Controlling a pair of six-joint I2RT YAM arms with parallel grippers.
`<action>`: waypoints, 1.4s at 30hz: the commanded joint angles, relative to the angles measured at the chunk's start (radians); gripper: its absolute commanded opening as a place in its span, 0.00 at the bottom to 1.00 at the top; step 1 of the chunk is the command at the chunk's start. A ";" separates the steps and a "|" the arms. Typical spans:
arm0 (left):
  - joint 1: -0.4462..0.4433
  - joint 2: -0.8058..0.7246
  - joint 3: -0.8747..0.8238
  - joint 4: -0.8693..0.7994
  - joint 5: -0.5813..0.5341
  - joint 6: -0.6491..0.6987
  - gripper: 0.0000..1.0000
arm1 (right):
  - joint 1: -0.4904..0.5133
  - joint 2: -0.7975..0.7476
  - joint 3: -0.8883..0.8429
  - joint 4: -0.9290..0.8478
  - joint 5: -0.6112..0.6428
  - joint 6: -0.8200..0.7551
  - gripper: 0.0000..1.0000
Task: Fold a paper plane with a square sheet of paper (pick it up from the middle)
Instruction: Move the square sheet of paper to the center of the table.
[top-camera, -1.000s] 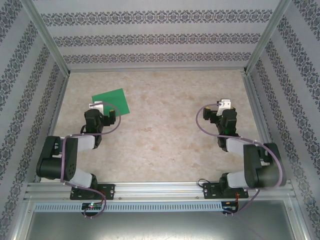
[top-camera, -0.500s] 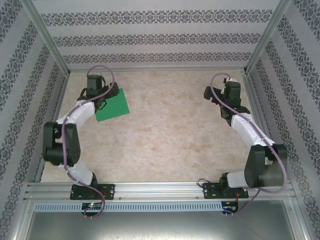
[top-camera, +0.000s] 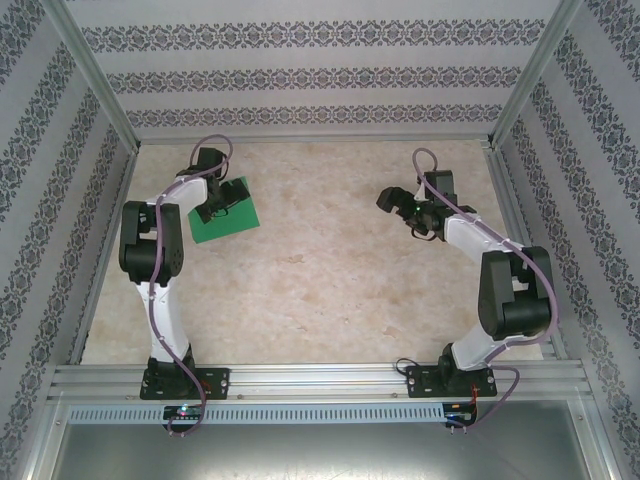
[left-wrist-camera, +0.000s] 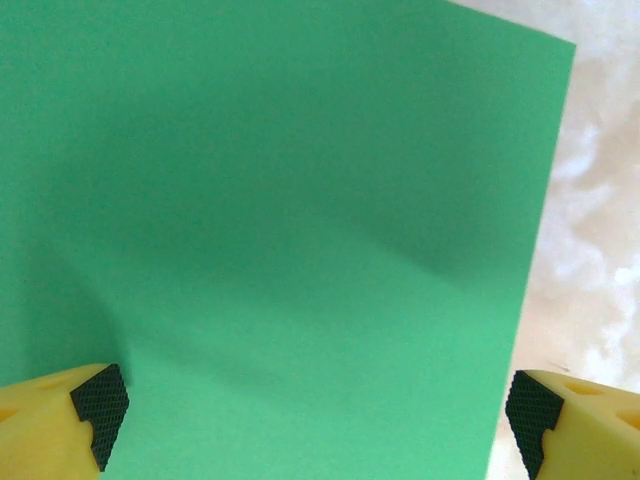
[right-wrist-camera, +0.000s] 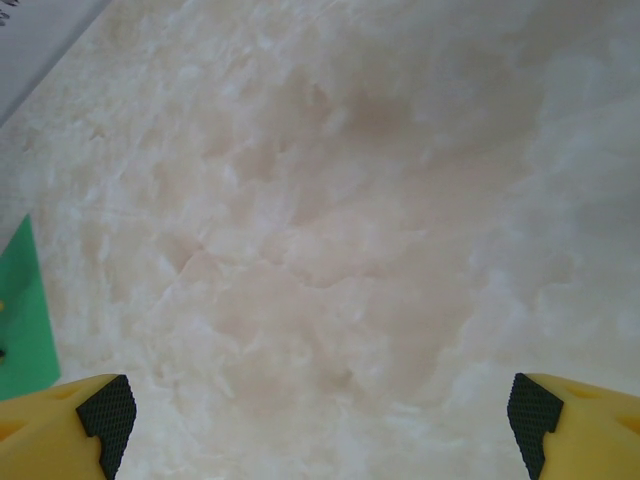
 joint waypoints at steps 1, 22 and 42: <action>-0.030 0.050 0.011 -0.091 0.044 -0.036 1.00 | 0.011 0.023 0.026 -0.002 -0.027 0.039 0.98; -0.507 -0.050 -0.231 0.110 0.336 -0.334 0.97 | 0.044 -0.051 0.007 -0.089 0.031 0.064 0.98; -0.537 -0.320 -0.429 0.066 0.221 -0.307 0.47 | 0.378 0.243 0.123 0.002 -0.160 0.213 0.23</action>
